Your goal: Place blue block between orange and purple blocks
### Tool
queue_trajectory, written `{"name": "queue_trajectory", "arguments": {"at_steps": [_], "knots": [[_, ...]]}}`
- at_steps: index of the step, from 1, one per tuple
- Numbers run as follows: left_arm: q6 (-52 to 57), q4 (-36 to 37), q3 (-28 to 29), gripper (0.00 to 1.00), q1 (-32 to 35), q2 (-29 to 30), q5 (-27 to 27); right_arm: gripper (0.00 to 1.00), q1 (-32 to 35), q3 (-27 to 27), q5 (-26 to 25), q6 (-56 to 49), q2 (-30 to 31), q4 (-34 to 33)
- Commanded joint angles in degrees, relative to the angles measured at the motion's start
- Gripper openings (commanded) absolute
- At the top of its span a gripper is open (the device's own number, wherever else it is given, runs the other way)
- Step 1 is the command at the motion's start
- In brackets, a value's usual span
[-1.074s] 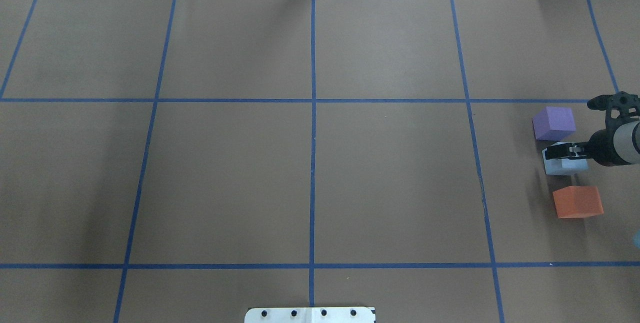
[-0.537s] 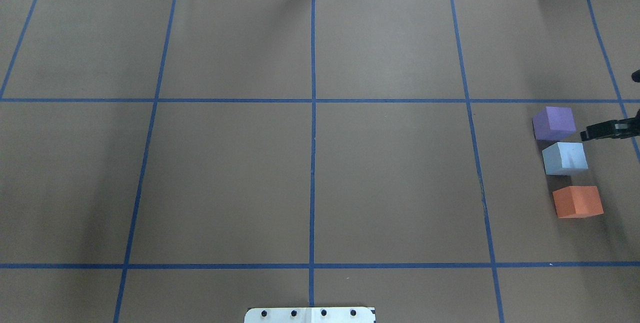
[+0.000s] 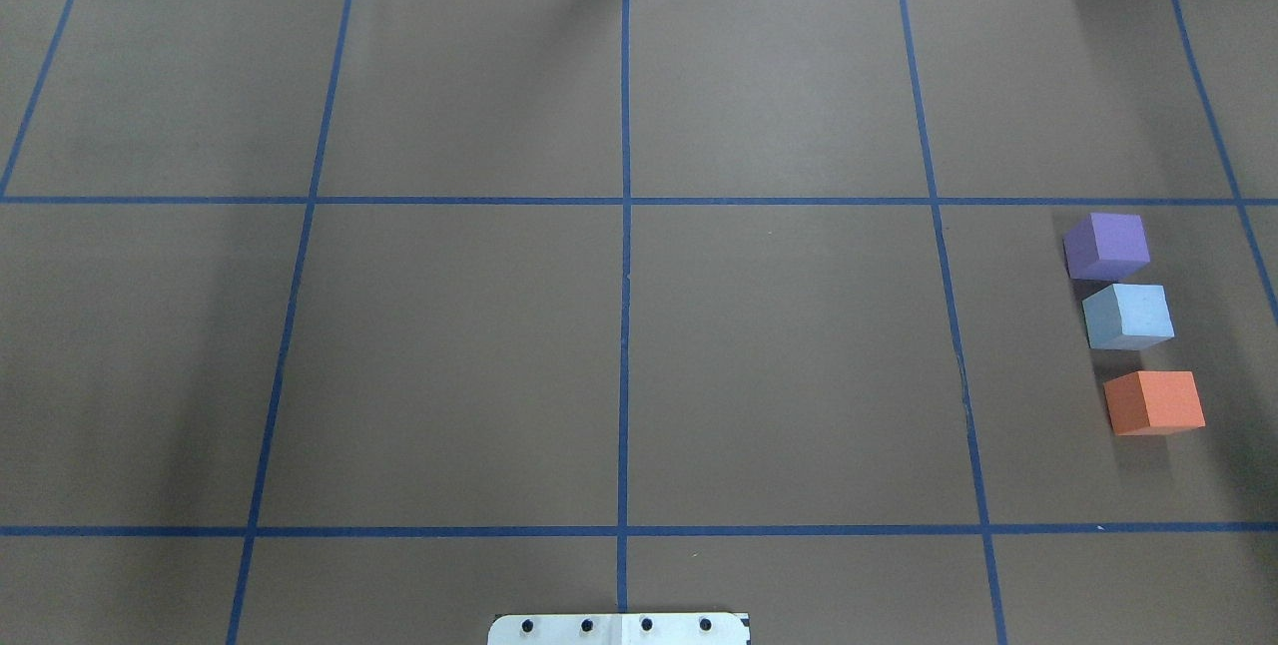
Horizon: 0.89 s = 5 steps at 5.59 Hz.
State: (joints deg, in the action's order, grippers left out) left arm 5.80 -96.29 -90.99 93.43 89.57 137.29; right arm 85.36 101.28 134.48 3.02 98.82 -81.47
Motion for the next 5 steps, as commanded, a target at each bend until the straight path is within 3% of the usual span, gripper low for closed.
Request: {"name": "queue_trajectory", "arguments": {"at_steps": [1,5], "knots": [[0.09,-1.17,-0.06,1.00,0.00,-0.80,0.00,1.00,2.09,1.11,0.51,-1.96,1.10,-4.14],[2.26,-1.27,-1.20,1.00,-0.17,-1.07,-1.14,1.00,2.27,1.20,-0.09,-1.08,2.87,-3.88]]}}
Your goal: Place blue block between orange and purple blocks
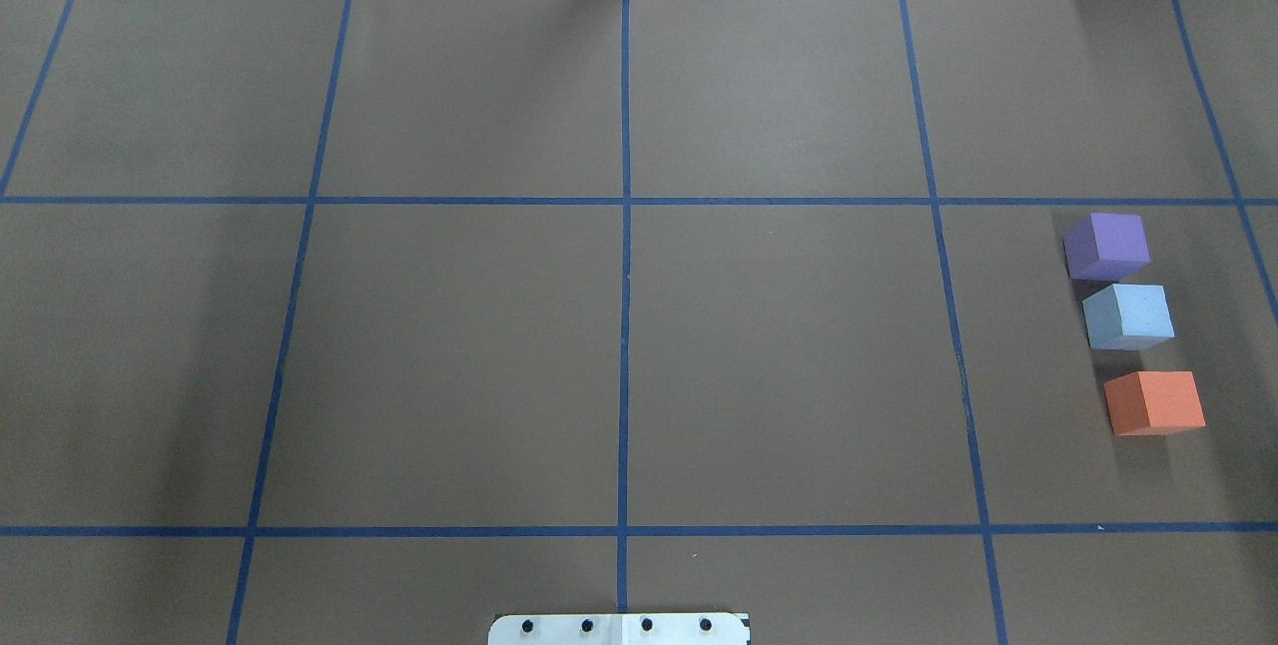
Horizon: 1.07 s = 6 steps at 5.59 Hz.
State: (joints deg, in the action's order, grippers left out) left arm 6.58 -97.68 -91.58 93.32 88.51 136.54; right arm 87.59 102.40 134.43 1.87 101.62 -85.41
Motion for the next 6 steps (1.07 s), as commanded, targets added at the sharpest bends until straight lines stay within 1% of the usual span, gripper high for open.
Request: {"name": "queue_trajectory", "arguments": {"at_steps": [1,2,3,4,6], "knots": [[1.51,0.12,-1.75,1.00,-0.94,0.08,-1.70,1.00,0.04,0.08,0.04,-0.02,0.16,0.07],[1.51,0.12,-3.07,1.00,-3.30,-0.01,-1.80,1.00,0.13,0.17,0.30,-0.28,0.42,0.50],[1.59,0.47,-2.56,1.00,-3.32,-0.88,-0.85,1.00,0.13,-0.09,0.22,-0.03,1.29,2.68],[1.59,-0.23,-1.51,1.00,-3.32,-1.84,-0.75,1.00,0.13,-0.35,0.22,-0.20,1.30,2.88],[1.59,-0.06,-1.76,1.00,-3.24,-2.20,-1.19,1.00,0.13,-0.44,0.22,-0.20,1.48,2.88]]}}
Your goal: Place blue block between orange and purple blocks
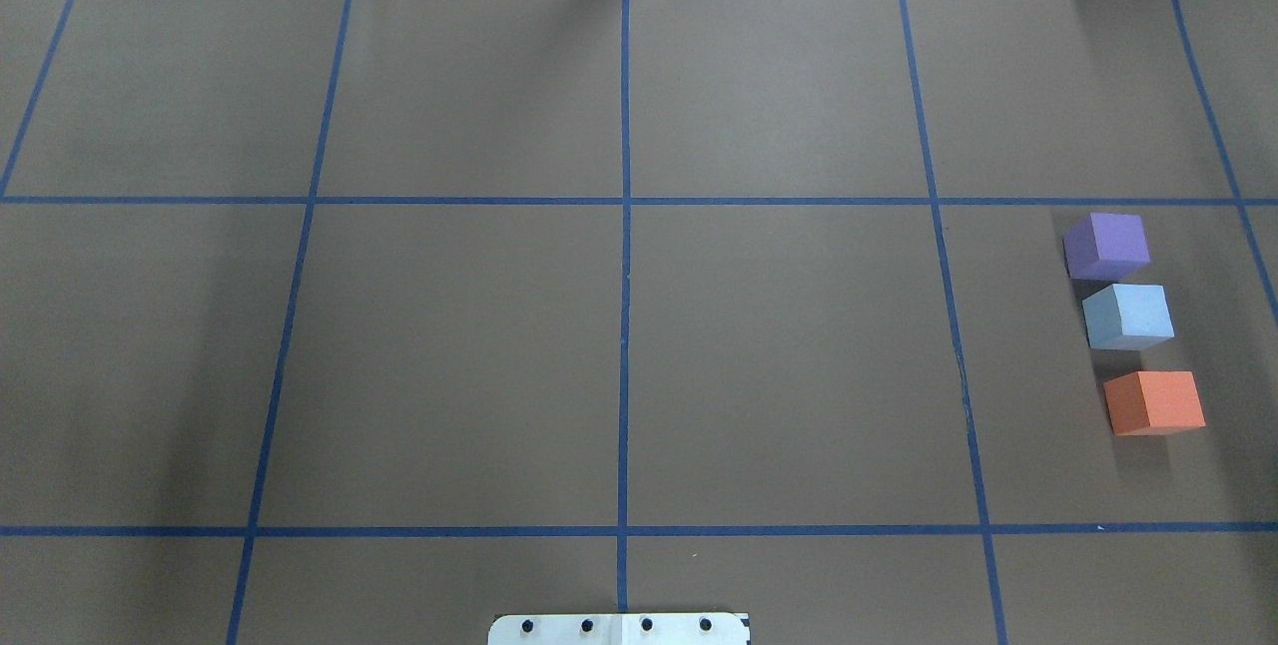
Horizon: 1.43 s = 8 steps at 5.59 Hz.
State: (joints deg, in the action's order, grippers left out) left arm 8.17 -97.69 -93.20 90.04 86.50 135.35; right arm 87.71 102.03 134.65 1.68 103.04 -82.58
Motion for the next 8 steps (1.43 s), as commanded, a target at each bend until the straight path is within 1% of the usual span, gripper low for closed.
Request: {"name": "queue_trajectory", "arguments": {"at_steps": [1,5,8], "knots": [[0.09,-0.13,-0.13,1.00,0.05,-0.10,0.26,1.00,0.00,-0.17,0.00,0.08,0.06,0.05],[0.00,-0.22,-0.14,1.00,0.14,-0.63,-0.18,1.00,-0.09,-0.08,-0.35,0.34,-0.55,0.14],[0.00,-1.35,-0.92,1.00,0.14,-2.30,-0.18,1.00,-0.09,-0.08,-0.35,0.34,-0.56,0.14]]}}
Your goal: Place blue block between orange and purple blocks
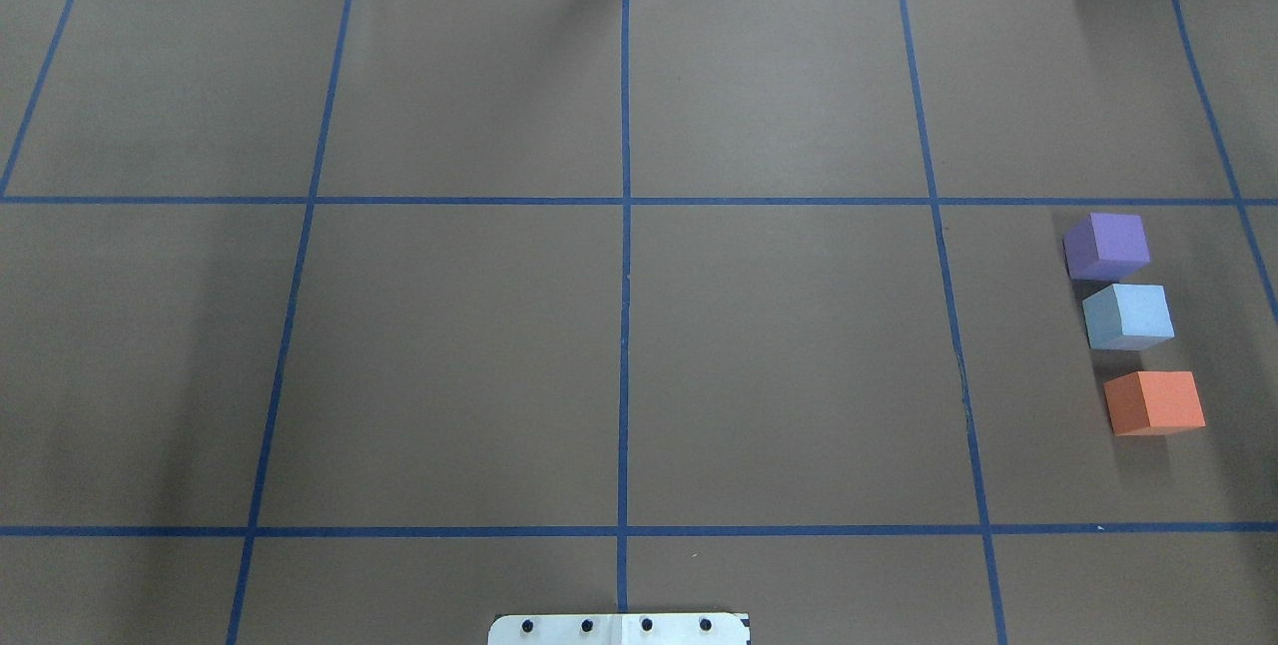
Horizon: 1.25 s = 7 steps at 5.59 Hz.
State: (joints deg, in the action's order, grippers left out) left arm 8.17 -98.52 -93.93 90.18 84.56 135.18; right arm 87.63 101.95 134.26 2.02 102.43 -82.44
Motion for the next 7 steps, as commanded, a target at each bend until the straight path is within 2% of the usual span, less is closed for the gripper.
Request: {"name": "queue_trajectory", "arguments": {"at_steps": [1,7], "knots": [[0.00,-0.54,-0.20,1.00,0.00,-0.44,0.00,1.00,0.00,0.00,0.21,0.17,0.05,-0.08],[0.00,-0.36,-0.02,1.00,-0.09,-0.36,-0.18,1.00,0.00,-0.09,0.48,1.58,0.49,-0.08]]}}
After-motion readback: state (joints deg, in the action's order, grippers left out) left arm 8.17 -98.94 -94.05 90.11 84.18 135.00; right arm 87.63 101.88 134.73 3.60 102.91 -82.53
